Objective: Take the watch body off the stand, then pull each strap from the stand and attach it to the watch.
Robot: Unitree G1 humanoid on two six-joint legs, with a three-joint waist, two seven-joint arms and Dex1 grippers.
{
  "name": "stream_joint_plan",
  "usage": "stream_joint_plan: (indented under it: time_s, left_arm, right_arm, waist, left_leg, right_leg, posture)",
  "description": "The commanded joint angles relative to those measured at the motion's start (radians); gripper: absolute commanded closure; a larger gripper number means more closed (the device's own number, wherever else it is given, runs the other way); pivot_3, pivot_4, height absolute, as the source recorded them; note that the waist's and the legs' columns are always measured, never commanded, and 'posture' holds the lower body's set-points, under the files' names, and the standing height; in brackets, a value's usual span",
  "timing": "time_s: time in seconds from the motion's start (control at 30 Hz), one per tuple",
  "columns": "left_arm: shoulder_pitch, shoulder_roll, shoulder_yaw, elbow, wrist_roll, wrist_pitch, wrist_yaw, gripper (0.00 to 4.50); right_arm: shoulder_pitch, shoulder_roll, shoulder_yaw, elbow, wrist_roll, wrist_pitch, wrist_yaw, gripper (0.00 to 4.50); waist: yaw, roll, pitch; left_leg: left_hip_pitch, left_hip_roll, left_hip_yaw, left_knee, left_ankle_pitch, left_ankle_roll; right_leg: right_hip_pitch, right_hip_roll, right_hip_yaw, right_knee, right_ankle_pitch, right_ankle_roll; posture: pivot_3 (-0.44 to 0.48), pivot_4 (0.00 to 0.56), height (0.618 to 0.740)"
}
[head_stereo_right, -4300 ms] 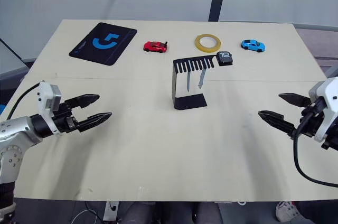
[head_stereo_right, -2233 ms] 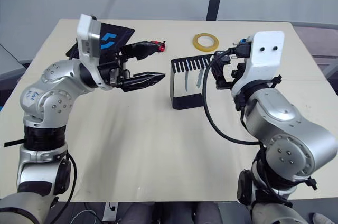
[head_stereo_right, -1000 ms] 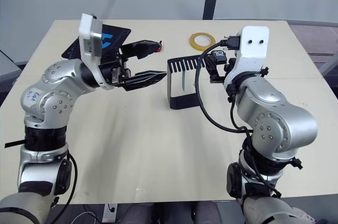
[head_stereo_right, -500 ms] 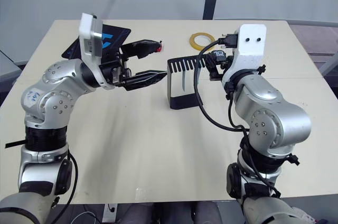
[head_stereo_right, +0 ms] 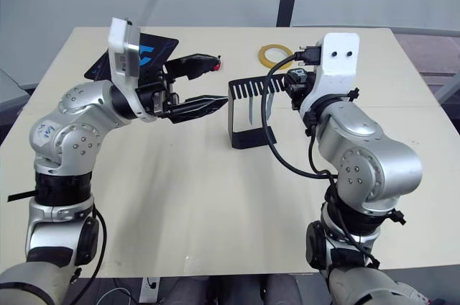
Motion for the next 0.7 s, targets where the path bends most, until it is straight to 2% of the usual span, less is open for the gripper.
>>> stream_joint_plan:
  time_s: [0.03,0.17,0.3,0.37,0.5,0.6,0.7]
  left_arm:
    - [-0.024,-0.007,0.007,-0.021,-0.01,-0.016,-0.012,0.0]
    - [-0.028,-0.02,0.002,-0.009,-0.007,-0.02,-0.027,0.0]
    - [-0.023,-0.026,-0.004,-0.003,-0.015,-0.018,-0.058,0.0]
    - [-0.017,-0.021,-0.002,-0.011,-0.032,-0.004,-0.08,0.0]
    - [0.021,0.02,0.0,-0.055,-0.093,0.051,-0.161,0.0]
    - [0.068,0.047,-0.015,-0.096,-0.103,0.056,-0.203,0.0]
    - [0.137,0.082,-0.047,-0.139,-0.094,0.047,-0.263,0.0]
  right_arm:
    - [-0.038,-0.013,-0.02,-0.067,-0.004,0.009,0.011,2.87]
    - [-0.067,-0.047,-0.023,-0.105,-0.009,0.049,0.027,2.87]
    - [-0.114,-0.076,-0.085,-0.194,0.012,0.144,0.076,2.87]
    - [-0.089,-0.111,-0.125,-0.246,0.034,0.165,0.119,2.87]
    - [0.112,-0.23,-0.24,-0.37,0.109,0.167,0.255,2.87]
    - [0.24,-0.264,-0.324,-0.413,0.16,0.167,0.318,2.87]
    - [0.44,-0.257,-0.418,-0.417,0.182,0.141,0.368,2.87]
  waist:
    - [0.0,0.0,0.0]
    - [0.0,0.0,0.0]
    - [0.0,0.001,0.0]
    - [0.001,0.001,0.0]
    - [0.005,0.0,0.0]
    - [0.003,0.001,0.001]
    - [0.002,0.002,0.001]
  left_leg:
    - [0.0,0.0,0.0,0.0,0.0,0.0]
    - [-0.001,0.0,0.0,0.0,0.0,0.0]
    - [-0.002,0.0,0.0,0.0,0.0,0.0]
    - [-0.002,0.0,0.0,0.0,0.0,0.0]
    - [-0.004,0.0,-0.002,0.0,0.0,0.0]
    - [-0.005,-0.001,-0.002,0.0,0.0,0.0]
    - [-0.007,-0.001,-0.001,0.0,0.0,0.0]
  right_leg:
    - [0.0,0.0,0.0,0.0,0.0,0.0]
    - [-0.001,0.0,0.0,0.0,0.0,0.0]
    - [-0.002,0.0,0.0,0.0,0.0,0.0]
    - [-0.002,0.0,0.0,0.0,0.0,0.0]
    - [-0.002,0.0,-0.002,-0.002,0.0,0.0]
    - [-0.002,0.0,-0.002,-0.003,0.0,0.0]
    - [-0.004,0.0,-0.001,-0.002,0.0,0.001]
  posture:
    - [0.0,0.15,0.732]
    - [0.0,0.15,0.732]
    - [0.0,0.15,0.732]
    - [0.0,0.15,0.732]
    - [0.0,0.15,0.732]
    - [0.0,0.15,0.732]
    - [0.0,0.15,0.732]
